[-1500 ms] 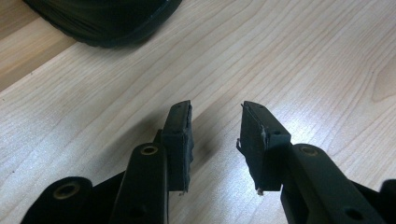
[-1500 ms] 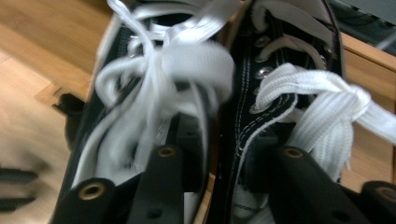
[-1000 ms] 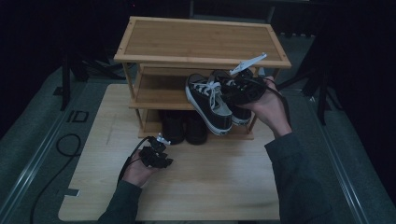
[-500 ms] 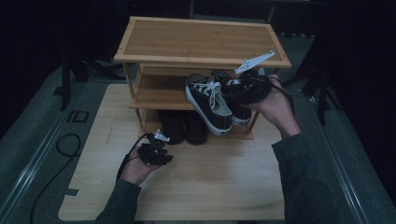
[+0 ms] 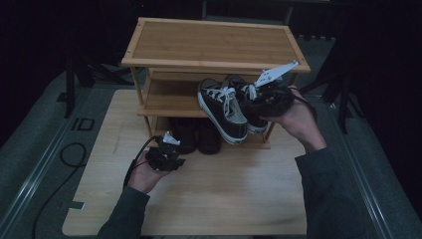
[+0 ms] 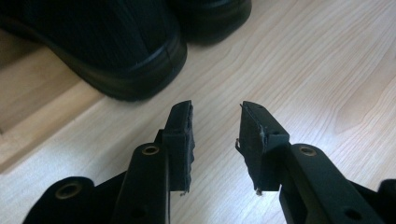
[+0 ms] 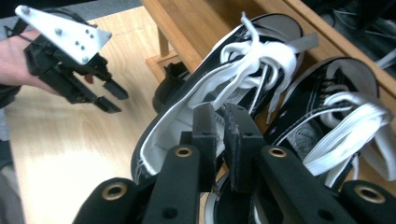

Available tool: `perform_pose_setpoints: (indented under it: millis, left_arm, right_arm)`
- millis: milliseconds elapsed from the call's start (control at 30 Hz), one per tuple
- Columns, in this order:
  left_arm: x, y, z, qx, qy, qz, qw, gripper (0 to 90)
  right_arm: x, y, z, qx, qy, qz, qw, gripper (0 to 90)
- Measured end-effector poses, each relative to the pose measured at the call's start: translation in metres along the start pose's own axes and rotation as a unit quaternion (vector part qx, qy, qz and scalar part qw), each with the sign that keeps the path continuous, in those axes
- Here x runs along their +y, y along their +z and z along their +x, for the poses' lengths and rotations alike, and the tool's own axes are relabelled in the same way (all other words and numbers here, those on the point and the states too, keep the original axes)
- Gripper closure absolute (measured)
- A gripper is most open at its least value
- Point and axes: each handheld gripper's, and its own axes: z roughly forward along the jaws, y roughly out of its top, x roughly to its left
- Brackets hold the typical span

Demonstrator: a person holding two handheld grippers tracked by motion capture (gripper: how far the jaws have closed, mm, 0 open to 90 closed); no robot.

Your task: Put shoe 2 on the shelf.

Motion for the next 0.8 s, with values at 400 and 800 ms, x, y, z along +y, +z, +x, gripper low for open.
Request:
perform_pose_setpoints:
  millis: [400, 800]
  left_arm:
    - [0.013, -0.009, -0.002, -0.004, 0.005, -0.012, 0.9999, 68.6]
    - [0.033, -0.023, -0.008, -0.001, 0.023, -0.042, 0.9988, 90.0]
  right_arm:
    - [-0.015, -0.010, 0.005, 0.007, -0.002, 0.003, 1.0000, 89.5]
    - [-0.034, -0.020, 0.014, 0.018, -0.011, -0.006, 0.9998, 89.3]
